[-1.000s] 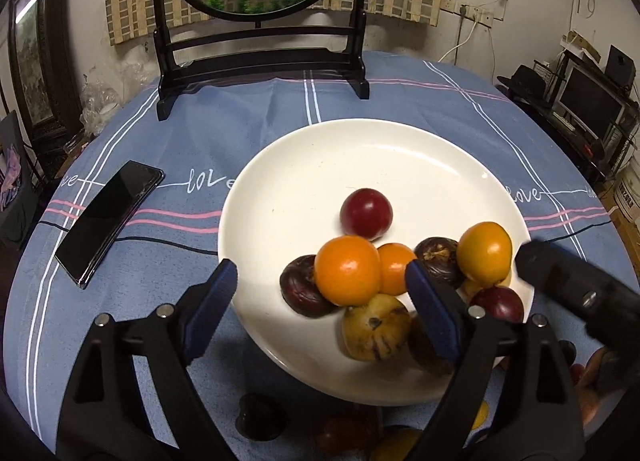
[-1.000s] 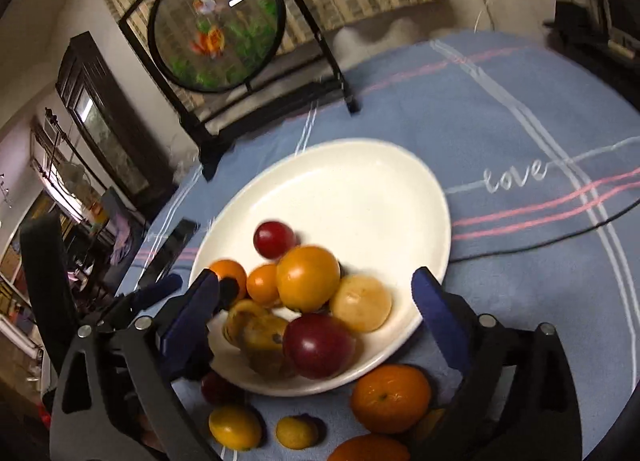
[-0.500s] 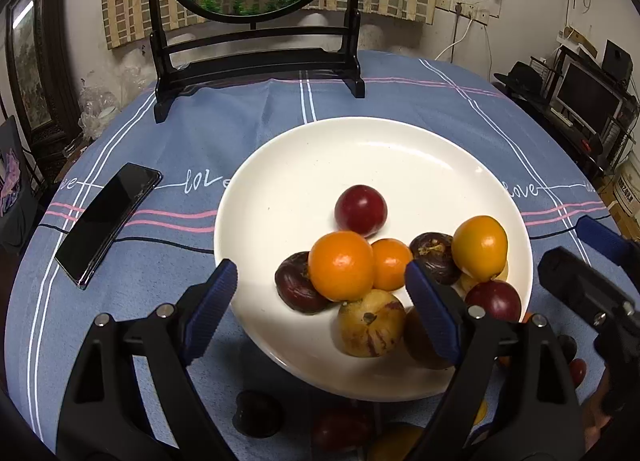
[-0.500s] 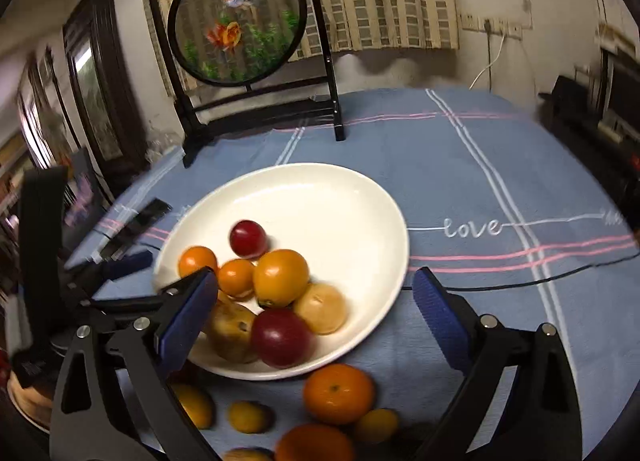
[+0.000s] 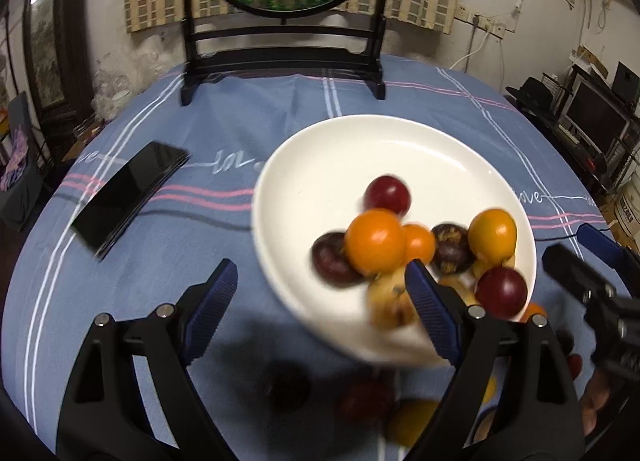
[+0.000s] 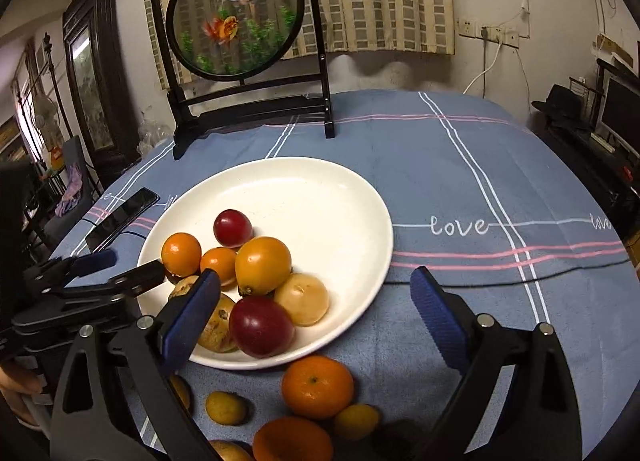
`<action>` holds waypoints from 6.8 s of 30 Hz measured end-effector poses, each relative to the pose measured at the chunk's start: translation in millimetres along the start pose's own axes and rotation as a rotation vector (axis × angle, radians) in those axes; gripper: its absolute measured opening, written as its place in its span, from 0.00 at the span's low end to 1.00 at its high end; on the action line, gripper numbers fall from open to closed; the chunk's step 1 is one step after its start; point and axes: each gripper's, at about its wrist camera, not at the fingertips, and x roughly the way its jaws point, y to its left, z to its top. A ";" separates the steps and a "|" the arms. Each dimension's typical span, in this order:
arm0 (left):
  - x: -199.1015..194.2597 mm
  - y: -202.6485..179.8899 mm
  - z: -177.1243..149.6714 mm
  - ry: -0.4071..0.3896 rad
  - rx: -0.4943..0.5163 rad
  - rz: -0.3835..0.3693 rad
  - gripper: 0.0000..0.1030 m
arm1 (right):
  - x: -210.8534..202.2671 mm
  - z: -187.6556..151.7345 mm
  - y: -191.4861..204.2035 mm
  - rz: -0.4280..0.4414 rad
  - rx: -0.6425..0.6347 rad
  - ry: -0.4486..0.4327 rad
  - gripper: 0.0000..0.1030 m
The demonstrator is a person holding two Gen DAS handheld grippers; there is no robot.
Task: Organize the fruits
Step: 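Withdraw both open tools from the plate toward the remaining fruits, then grasp a red tomato with the right tool while the left tool grasps a dark purple fruit, then carry the dark fruit and red tomato onto the white plate and open both tools, then withdraw both open tools from the plate toward the remaining fruits, then grasp a yellow-green fruit with the left tool while the right tool grasps a dark plum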
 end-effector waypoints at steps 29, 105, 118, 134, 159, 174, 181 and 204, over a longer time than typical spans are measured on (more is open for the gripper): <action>-25.8 35.5 -74.2 0.092 -0.032 0.053 0.89 | -88.3 -86.8 -46.7 -0.141 -0.096 0.125 0.83; 16.8 -7.3 33.4 -0.058 -0.019 -0.099 0.28 | 57.6 40.1 14.6 -0.014 -0.030 0.110 0.29; 14.5 -6.8 30.2 -0.141 -0.023 -0.085 0.68 | 48.5 40.9 7.2 -0.011 0.013 0.077 0.67; 14.4 -6.5 20.1 -0.074 -0.015 -0.090 0.85 | -13.5 -16.2 -44.2 -0.062 0.098 0.108 0.67; -31.5 -21.0 -57.4 0.040 0.079 -0.081 0.89 | -43.0 -81.2 -59.1 -0.125 0.058 0.175 0.67; -26.0 -40.8 -76.1 0.090 0.118 -0.064 0.84 | -56.0 -85.8 -65.7 -0.073 0.074 0.151 0.67; -16.7 -58.0 -78.0 0.096 0.177 -0.056 0.73 | -58.6 -89.3 -72.1 -0.047 0.102 0.153 0.67; -25.4 -47.7 -93.1 0.145 0.185 -0.175 0.52 | -52.8 -96.0 -54.6 -0.037 0.050 0.196 0.67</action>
